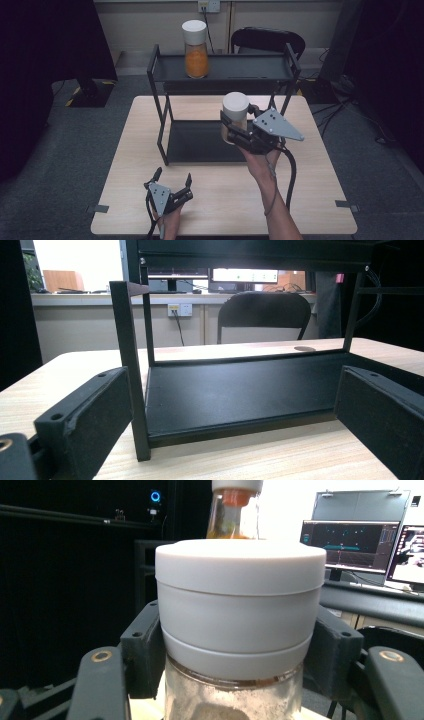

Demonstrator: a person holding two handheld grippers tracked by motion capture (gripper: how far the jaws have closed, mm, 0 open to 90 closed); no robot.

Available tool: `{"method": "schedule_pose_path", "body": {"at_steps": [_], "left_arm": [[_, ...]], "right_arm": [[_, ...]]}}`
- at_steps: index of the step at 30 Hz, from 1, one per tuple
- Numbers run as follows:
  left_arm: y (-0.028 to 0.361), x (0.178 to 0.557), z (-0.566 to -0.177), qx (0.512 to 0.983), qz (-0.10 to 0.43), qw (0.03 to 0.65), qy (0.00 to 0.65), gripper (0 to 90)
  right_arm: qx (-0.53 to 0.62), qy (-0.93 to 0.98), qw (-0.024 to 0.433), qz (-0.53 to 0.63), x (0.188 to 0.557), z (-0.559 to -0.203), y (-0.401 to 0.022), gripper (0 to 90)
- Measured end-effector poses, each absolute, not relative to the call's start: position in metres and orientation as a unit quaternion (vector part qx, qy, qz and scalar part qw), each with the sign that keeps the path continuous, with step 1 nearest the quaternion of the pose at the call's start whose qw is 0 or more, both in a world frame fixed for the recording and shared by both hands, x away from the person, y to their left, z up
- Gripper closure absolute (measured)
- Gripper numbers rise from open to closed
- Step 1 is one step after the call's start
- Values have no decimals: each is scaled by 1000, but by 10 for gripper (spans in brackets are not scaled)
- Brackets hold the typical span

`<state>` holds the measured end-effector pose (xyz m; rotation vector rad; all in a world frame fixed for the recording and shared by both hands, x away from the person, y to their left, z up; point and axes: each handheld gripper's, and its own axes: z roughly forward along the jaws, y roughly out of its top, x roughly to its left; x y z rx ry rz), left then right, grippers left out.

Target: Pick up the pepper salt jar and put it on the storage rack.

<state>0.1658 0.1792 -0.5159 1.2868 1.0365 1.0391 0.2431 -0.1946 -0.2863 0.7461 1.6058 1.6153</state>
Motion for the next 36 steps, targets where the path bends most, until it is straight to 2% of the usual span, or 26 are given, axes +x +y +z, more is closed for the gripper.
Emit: {"method": "schedule_pose_path", "body": {"at_steps": [36], "left_arm": [[181, 166, -516, 548, 439, 562, 437, 14]], "right_arm": [[311, 588, 404, 628, 301, -217, -169, 342]]}}
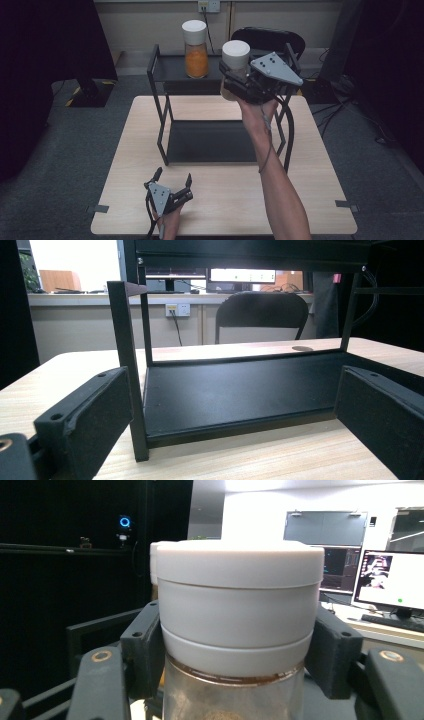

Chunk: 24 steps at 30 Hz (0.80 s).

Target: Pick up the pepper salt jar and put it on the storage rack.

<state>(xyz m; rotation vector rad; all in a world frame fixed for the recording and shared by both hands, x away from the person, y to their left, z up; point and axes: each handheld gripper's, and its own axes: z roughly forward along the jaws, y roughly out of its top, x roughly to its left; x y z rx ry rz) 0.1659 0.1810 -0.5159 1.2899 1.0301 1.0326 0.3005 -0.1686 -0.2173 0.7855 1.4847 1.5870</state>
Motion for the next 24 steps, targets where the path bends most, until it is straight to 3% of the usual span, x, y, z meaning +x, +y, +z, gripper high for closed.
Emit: {"method": "schedule_pose_path", "body": {"at_steps": [14, 24], "left_arm": [[181, 166, -516, 549, 438, 562, 437, 12], [182, 166, -516, 549, 438, 563, 436, 11]], "right_arm": [[328, 579, 442, 601, 329, -206, -148, 343], [345, 569, 446, 599, 346, -201, -140, 343]]}}
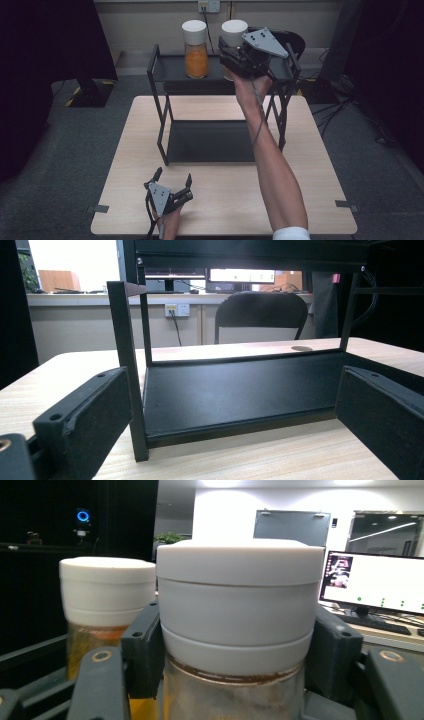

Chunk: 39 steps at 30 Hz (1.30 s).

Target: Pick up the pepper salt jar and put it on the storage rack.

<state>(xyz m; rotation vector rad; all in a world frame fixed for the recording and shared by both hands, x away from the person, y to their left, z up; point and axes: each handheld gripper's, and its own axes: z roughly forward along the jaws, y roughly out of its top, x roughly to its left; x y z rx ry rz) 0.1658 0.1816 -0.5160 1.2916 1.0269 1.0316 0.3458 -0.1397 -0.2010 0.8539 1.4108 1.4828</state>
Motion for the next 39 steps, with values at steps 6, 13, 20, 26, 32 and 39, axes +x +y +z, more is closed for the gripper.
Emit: {"method": "schedule_pose_path", "body": {"at_steps": [6, 13, 20, 26, 32, 39], "left_arm": [[182, 166, -516, 549, 438, 563, 436, 11], [182, 166, -516, 549, 438, 563, 436, 11], [182, 166, -516, 549, 438, 563, 436, 11], [182, 166, -516, 549, 438, 563, 436, 11], [182, 166, -516, 549, 439, 562, 436, 11], [182, 166, -516, 549, 439, 562, 436, 11]], "right_arm": [[354, 574, 442, 592, 359, -196, -138, 342], [367, 575, 432, 590, 368, -195, -137, 342], [375, 577, 426, 587, 371, -196, -136, 342], [384, 578, 420, 585, 375, -196, -138, 342], [387, 574, 419, 587, 376, -197, -138, 342], [392, 578, 414, 583, 375, -194, -137, 338]]}}
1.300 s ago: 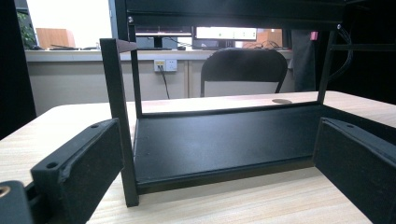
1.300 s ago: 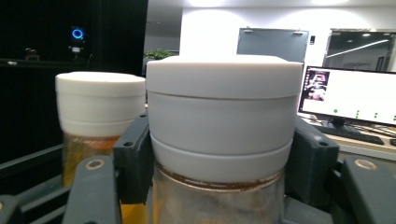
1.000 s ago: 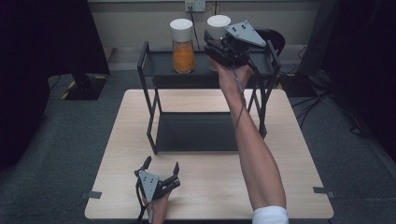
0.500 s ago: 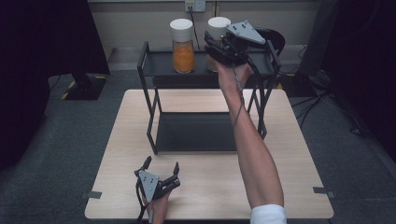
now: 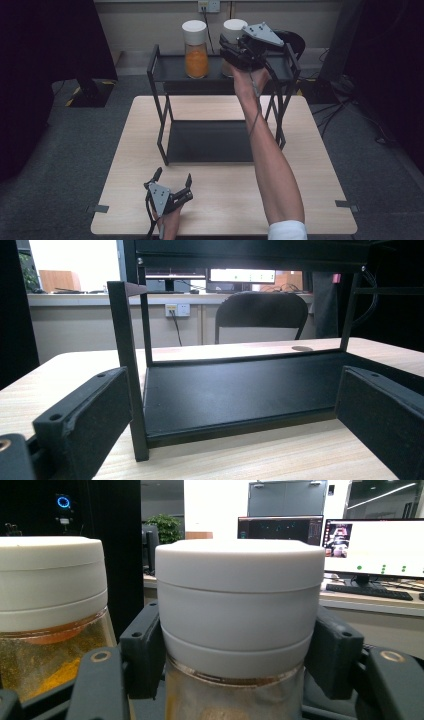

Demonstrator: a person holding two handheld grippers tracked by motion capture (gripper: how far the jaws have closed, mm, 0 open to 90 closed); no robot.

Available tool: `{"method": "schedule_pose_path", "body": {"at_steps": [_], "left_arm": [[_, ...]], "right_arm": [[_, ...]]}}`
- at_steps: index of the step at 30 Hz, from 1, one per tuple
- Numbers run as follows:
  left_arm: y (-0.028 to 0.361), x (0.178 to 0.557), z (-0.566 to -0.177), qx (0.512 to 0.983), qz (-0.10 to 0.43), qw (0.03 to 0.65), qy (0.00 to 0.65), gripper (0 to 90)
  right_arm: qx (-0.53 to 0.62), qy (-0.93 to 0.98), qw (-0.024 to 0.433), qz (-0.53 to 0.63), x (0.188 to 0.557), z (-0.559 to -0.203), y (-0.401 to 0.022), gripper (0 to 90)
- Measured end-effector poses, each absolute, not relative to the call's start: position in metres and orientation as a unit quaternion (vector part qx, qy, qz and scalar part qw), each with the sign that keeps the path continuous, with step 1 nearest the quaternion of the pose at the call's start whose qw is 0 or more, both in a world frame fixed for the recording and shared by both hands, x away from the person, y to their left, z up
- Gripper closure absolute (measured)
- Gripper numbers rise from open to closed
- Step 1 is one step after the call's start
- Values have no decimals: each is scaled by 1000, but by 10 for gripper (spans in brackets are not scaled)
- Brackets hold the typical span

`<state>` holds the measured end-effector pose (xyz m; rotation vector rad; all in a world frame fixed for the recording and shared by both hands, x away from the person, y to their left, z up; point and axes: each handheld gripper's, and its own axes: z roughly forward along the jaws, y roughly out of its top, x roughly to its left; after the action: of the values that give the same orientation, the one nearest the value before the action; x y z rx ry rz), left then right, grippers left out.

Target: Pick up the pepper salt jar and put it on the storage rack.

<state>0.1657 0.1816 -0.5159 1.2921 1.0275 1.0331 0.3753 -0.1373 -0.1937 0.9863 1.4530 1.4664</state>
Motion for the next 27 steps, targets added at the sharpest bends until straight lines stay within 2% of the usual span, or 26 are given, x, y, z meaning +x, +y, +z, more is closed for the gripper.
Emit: {"method": "schedule_pose_path", "body": {"at_steps": [9, 19, 22, 25, 27], "left_arm": [[181, 166, -516, 548, 440, 561, 438, 17], [181, 166, -516, 548, 440, 561, 438, 19], [181, 166, -516, 548, 440, 561, 438, 20], [180, 166, -516, 548, 440, 561, 438, 20], [180, 166, -516, 547, 440, 561, 439, 20]], "right_arm": [[394, 573, 412, 588, 374, -194, -137, 311], [377, 548, 427, 613, 370, -208, -139, 87], [372, 549, 445, 602, 365, -210, -133, 10], [368, 549, 455, 596, 361, -211, -129, 0], [366, 550, 445, 605, 359, -212, -132, 0]]}}
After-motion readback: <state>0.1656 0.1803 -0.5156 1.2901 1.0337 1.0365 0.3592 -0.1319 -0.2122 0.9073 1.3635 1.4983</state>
